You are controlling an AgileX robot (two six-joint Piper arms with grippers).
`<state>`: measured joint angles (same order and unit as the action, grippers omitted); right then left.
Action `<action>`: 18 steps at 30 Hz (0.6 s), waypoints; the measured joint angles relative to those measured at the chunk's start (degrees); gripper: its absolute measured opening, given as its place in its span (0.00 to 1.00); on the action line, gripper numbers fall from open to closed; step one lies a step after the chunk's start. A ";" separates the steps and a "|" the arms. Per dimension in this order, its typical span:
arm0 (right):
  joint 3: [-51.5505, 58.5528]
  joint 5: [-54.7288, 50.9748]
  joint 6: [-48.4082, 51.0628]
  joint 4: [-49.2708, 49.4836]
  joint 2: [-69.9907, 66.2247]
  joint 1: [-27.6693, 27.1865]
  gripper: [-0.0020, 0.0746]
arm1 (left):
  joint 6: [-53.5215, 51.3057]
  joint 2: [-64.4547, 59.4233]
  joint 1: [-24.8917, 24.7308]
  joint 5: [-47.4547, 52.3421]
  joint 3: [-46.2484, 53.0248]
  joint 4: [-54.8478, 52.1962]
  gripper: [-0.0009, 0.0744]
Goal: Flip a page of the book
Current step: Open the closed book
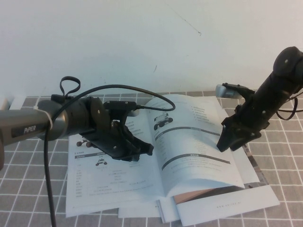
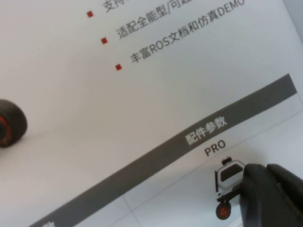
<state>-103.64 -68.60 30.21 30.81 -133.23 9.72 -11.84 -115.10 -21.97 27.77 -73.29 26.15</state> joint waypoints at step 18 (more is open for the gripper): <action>4.41 0.21 2.59 -4.71 11.87 0.10 0.46 | -3.74 0.00 0.00 9.51 -2.73 -4.43 0.01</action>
<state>-99.23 -68.39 32.80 26.10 -121.36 9.83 -15.58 -115.10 -21.97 37.27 -76.03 21.72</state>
